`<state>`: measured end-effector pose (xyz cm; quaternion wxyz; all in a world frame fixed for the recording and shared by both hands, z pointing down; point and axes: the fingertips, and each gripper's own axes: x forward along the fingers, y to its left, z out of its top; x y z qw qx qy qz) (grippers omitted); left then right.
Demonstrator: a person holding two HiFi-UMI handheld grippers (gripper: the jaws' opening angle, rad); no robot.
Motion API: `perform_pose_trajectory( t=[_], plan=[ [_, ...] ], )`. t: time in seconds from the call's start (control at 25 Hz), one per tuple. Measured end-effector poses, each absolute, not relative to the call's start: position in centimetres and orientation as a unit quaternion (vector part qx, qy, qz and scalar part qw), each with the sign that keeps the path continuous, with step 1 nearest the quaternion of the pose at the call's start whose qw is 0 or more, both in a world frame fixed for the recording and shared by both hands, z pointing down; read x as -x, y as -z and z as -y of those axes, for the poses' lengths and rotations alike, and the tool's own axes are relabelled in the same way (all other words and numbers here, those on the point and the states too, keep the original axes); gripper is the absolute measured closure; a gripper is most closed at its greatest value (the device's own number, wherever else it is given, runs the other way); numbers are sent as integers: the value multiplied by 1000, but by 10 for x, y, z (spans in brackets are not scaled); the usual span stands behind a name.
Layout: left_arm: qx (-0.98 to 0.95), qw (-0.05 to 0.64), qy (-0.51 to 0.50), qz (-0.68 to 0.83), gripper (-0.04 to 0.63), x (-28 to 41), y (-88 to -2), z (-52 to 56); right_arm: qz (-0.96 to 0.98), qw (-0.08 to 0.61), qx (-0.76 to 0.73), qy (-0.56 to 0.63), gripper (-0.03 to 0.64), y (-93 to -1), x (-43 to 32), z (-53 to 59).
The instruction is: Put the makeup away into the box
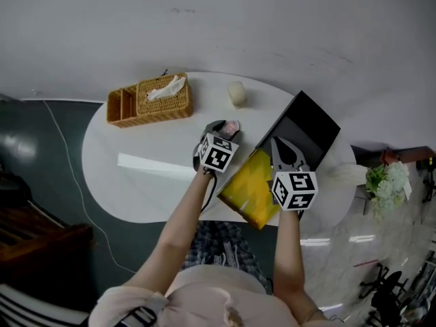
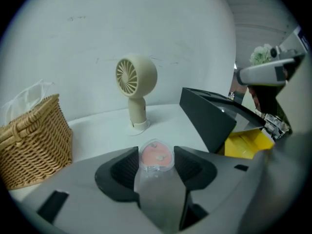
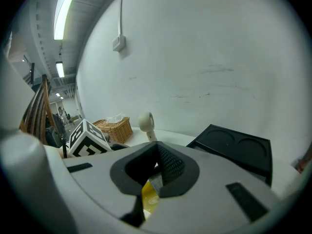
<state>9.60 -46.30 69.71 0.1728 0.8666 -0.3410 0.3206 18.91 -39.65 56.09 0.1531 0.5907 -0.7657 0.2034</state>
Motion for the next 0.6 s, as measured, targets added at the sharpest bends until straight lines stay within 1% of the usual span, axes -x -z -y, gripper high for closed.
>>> perform_pose_trajectory(
  t=[0.32, 0.6],
  plan=[
    [-893, 133, -260, 344, 351, -94, -616, 449, 750, 141, -617, -191, 601, -542, -200, 375],
    [-917, 104, -221, 316, 350, -118, -556, 405, 732, 129, -643, -187, 601, -529, -219, 342]
  ],
)
